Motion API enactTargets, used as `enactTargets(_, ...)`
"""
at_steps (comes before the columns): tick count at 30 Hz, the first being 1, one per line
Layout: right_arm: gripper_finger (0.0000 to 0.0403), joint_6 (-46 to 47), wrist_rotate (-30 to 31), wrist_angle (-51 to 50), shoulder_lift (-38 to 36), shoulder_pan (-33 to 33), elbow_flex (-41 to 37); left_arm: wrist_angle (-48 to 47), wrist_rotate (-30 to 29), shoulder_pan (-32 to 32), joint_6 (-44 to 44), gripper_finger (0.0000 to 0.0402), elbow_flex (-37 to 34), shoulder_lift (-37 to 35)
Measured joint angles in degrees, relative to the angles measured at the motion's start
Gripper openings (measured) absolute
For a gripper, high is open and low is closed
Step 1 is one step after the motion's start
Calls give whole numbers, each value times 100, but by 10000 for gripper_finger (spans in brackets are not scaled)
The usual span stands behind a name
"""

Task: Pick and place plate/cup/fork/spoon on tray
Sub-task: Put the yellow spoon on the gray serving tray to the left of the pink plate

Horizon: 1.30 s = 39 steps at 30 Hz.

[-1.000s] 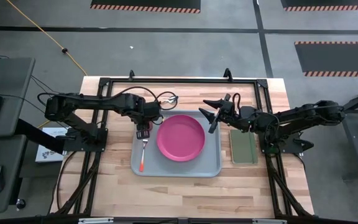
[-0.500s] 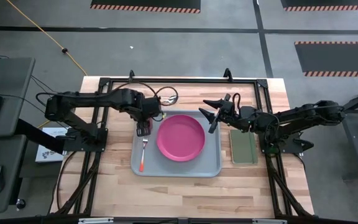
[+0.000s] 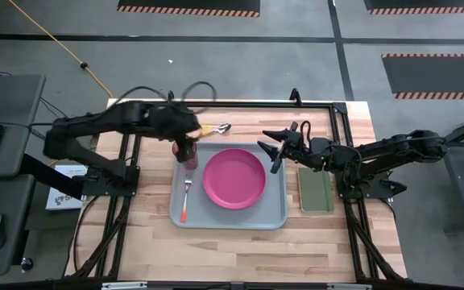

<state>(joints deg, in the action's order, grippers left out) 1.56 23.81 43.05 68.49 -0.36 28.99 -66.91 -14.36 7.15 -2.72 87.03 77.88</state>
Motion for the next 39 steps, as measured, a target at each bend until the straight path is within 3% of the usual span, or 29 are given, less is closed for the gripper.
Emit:
enactTargets(8,195,265,-9,-122,0,-4,0,2741,-128,392,246,189,-2330,-2053)
enactTargets(13,195,1635,-4,-192,168,-341,16,4963,136,898,108,188,-4129,-3213)
enactTargets(17,195,2691,-407,-1329,722,-1157,542,6427,548,1182,-387,188,-5069,-3675)
enactTargets(22,195,2982,-1510,-2886,1978,-1992,2071,7020,622,1192,-740,188,-5549,-3839)
enactTargets(29,195,2906,-1671,-4905,3763,-2353,4025,6895,623,1056,-925,188,-5624,-3842)
enactTargets(39,195,3635,-1937,-5254,5176,-2399,5233,6809,620,819,-1023,188,-5624,-3842)
